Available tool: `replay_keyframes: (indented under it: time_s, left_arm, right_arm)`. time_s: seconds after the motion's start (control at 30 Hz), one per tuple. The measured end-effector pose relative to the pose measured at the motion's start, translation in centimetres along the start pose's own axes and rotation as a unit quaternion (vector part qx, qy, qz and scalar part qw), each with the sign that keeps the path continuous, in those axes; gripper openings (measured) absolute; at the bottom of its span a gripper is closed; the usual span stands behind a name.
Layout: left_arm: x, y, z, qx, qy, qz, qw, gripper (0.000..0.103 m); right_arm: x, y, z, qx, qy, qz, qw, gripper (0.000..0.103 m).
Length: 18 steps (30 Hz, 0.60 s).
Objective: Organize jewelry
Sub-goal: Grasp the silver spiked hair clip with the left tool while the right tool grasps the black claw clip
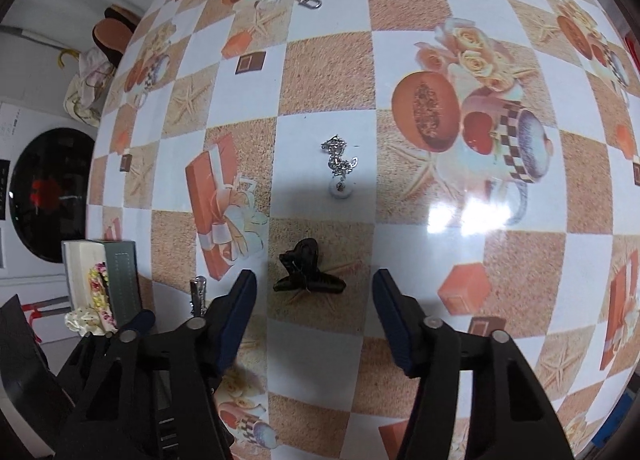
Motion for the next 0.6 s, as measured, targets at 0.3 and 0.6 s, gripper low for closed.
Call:
replay_keyframes:
  time_s: [0.3,0.6]
  left_arm:
    - [-0.8,-0.3,0.5,0.006,0.017,0.005,0.9998,0.073]
    - [-0.4,-1.6,2.3,0.005,0.051,0.010,0.9986,0.021]
  right_arm:
    - [-0.8,-0.4,-1.2,0.056,0.035,0.008,0.998,0.030]
    - [-0.3,0.2,-0.6,0.046,0.039,0.012,0.998,0.019]
Point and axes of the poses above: each gripper's, at about its wrist camera, not at the fingertips, and x roughly against the way its jaws point, z to its right, y to its underside, the point moved 6 cm from there along -x, roughly the way its jaws point, and after that the axes turned 14 degrees about z, right-handed, at the moved point
